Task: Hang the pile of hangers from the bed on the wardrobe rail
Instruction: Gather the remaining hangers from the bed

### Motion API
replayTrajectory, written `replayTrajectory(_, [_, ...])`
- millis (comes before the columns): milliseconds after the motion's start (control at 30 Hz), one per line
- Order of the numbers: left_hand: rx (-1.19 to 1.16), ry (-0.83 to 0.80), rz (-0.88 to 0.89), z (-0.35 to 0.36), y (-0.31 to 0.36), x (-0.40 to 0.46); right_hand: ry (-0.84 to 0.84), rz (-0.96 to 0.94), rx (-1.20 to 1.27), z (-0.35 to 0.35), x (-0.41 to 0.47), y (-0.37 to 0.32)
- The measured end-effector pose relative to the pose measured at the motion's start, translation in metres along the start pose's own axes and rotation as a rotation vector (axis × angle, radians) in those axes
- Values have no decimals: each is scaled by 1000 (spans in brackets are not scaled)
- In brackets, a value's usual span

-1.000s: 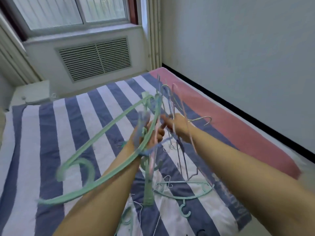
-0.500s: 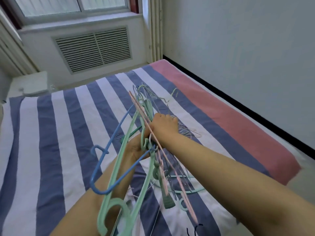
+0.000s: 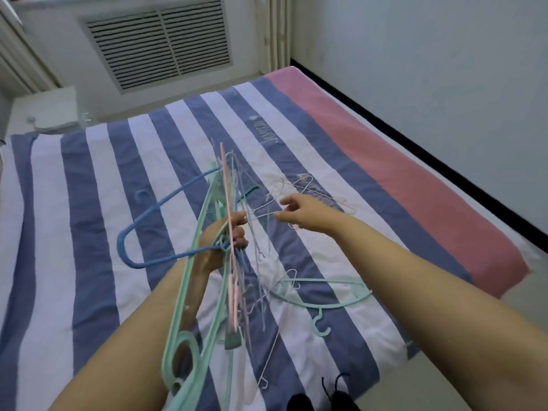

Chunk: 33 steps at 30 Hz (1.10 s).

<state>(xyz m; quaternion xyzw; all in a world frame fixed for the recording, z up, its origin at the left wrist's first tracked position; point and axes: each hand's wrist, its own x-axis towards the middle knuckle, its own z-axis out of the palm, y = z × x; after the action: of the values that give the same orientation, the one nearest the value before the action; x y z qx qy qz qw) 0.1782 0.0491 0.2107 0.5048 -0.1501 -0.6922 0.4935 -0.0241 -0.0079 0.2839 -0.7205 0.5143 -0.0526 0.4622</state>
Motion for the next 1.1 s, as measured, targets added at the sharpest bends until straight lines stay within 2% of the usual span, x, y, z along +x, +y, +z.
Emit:
replayTrajectory(67, [205,85,36,-17,0,0,59,117,57,12,5,38])
replayTrajectory(167, [576,209,84,-24,-2,-9,28,227,136,38,3,79])
replayTrajectory(300, [817,433,73,-39,-33,-1,11,281,191,77,8,121])
replayTrajectory(467, [1025,536,-32,-85,-99,23,52,363,240,125,24,171])
replayTrajectory(667, [1091,602,-142,-138,-190,32,8,439,135,180,43,233])
replayTrajectory(767, [991,660,-154,-149,-228,34,-47,464,58,207,48,257])
replayTrajectory(867, [895,633,-175,-147,-265,37,-81,438,-44,231,52,277])
replayTrajectory(1000, [994,511,-269,-149,-319,43,-103,410,-146,255,53,302])
replayTrajectory(1100, [1090,584,-341,-164,-349,44,-68,376,-173,267,58,322])
